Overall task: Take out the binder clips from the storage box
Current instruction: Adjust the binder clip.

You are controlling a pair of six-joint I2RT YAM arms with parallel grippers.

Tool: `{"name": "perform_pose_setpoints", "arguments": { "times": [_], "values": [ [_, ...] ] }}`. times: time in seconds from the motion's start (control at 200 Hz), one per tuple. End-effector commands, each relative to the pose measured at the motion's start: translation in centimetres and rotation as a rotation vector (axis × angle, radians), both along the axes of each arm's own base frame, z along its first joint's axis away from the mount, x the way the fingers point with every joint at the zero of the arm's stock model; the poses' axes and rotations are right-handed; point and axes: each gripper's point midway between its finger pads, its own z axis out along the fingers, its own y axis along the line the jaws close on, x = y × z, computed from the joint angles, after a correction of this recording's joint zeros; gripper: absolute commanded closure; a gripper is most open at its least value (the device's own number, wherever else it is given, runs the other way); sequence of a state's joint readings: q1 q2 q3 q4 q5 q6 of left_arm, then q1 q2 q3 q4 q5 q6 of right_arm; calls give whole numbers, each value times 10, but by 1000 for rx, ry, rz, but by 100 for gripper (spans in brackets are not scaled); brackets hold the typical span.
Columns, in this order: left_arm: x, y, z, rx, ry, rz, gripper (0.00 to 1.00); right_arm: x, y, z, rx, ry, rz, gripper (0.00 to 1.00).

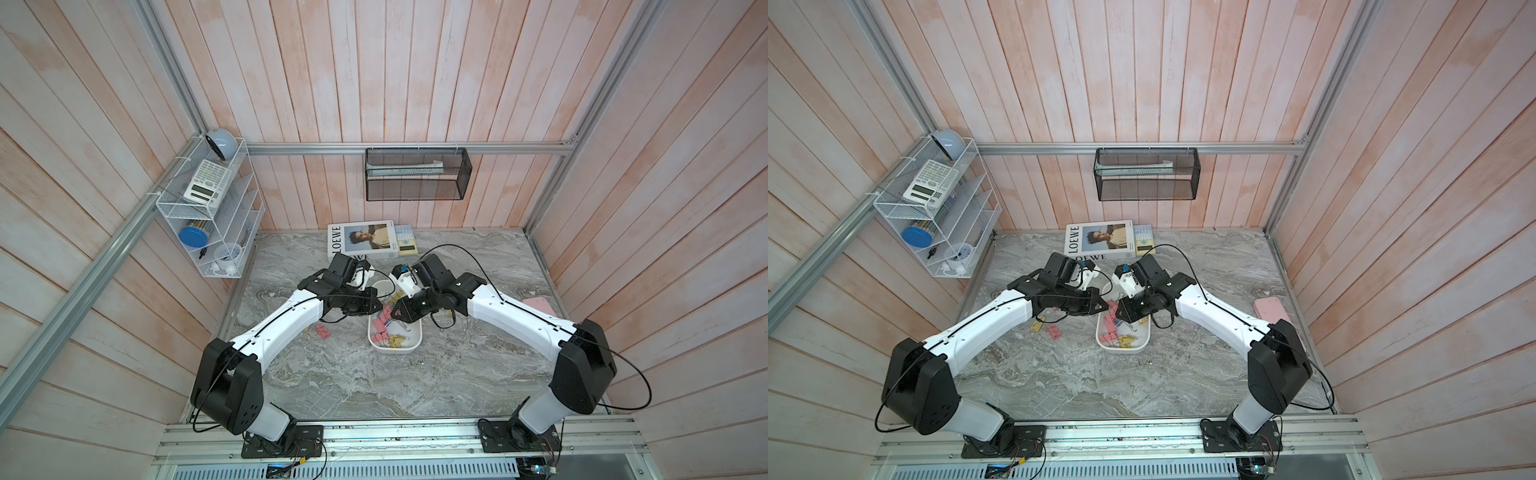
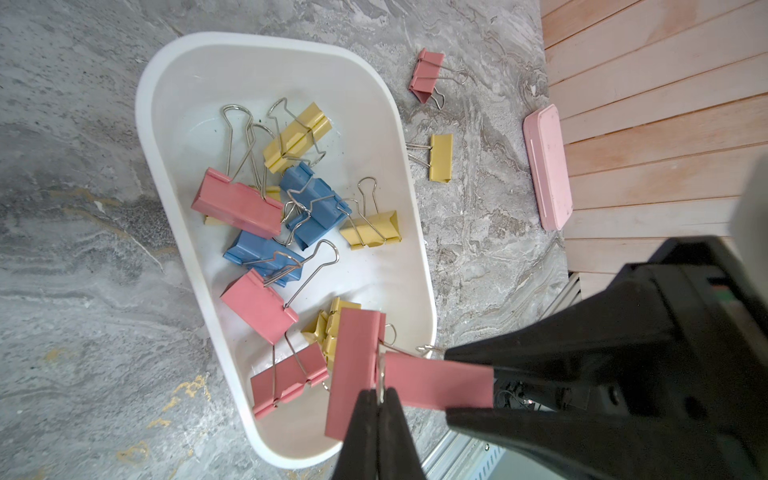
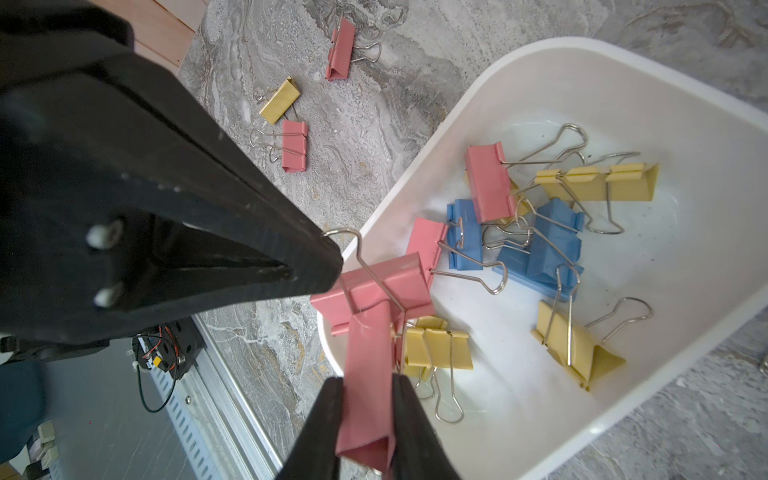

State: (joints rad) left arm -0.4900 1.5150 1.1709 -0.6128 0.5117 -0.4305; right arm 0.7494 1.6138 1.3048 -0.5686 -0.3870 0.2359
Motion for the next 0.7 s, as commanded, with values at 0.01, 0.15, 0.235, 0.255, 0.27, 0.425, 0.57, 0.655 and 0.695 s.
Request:
{"name": "perform_pose_setpoints", "arguments": {
  "times": [0.01,0.15,0.235,0.255,0.27,0.425,0.57,0.655,0.695],
  "values": [
    [-7,-6,-10,12,31,-25,100,7,30,56,202,-96,59,87],
    [2,8,-7,-26,24,42,100,16,15,61,271,-79,-2,87],
    [4,12,-5,-61,31,65,100,21,7,69,328,-74,-38,87],
    [5,12,-4,-65,33,64,100,22,6,72,340,-79,-42,87],
    [4,12,-5,-66,34,64,100,22,6,73,346,-79,-46,87],
    [6,2,-4,-110,56,62,100,26,9,82,378,-89,-58,87],
    [7,-8,-1,-119,48,62,100,31,13,82,398,-82,-77,87],
    [10,-10,0,-152,46,88,100,33,15,89,439,-88,-88,87],
    [10,-12,0,-176,54,97,100,33,16,93,459,-91,-90,87]
  ]
}}
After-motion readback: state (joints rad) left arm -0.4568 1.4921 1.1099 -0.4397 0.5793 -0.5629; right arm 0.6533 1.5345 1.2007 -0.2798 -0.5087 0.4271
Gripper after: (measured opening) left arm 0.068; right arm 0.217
